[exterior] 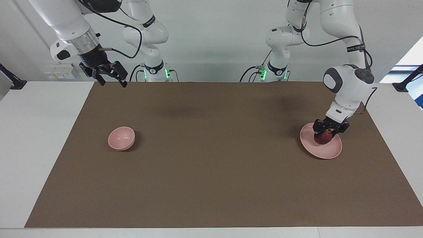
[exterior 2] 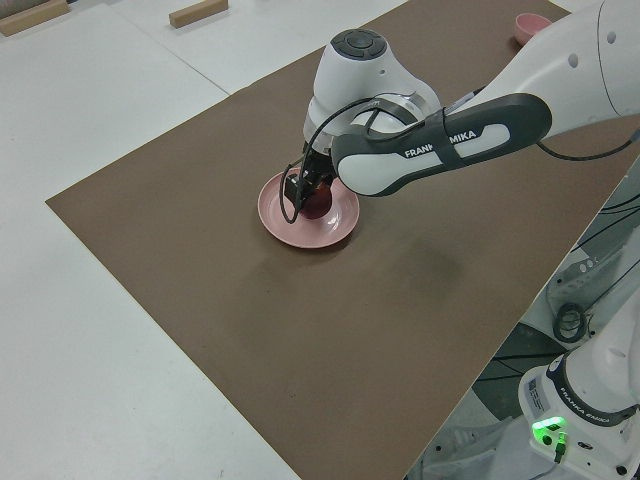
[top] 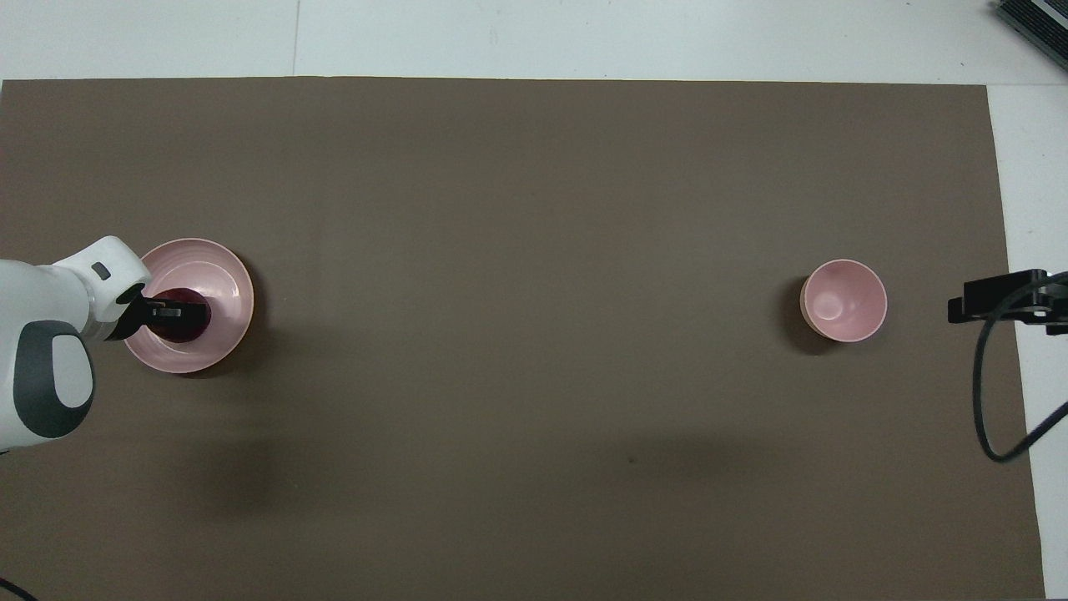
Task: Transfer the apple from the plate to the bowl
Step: 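Reach the left gripper down to the apple on the pink plate and grasp it, then lift the apple with the left gripper while the right gripper approaches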
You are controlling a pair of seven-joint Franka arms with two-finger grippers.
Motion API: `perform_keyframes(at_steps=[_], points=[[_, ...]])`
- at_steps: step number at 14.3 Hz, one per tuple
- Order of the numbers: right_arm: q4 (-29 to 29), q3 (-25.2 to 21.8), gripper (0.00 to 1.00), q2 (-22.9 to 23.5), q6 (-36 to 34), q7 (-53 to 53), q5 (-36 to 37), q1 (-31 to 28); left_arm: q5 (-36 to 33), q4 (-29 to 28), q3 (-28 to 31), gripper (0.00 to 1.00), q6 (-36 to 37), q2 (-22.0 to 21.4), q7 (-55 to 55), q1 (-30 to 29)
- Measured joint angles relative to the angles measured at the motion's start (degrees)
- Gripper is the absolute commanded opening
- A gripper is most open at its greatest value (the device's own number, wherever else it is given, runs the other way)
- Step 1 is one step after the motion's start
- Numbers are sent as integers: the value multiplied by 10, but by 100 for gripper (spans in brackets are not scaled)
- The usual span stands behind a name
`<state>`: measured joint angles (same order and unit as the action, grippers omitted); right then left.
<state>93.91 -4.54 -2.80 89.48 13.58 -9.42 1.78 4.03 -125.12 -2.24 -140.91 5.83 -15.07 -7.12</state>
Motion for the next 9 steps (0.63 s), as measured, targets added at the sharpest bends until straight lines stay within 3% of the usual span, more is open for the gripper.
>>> perform_keyframes(at_steps=[4, 9], points=[[0, 0, 100, 21, 7, 121, -61, 20, 14, 38, -60, 0, 56, -32, 26, 2], [1, 1, 100, 43, 8, 270, -196, 34, 168, 70, -184, 0, 78, -44, 100, 8]])
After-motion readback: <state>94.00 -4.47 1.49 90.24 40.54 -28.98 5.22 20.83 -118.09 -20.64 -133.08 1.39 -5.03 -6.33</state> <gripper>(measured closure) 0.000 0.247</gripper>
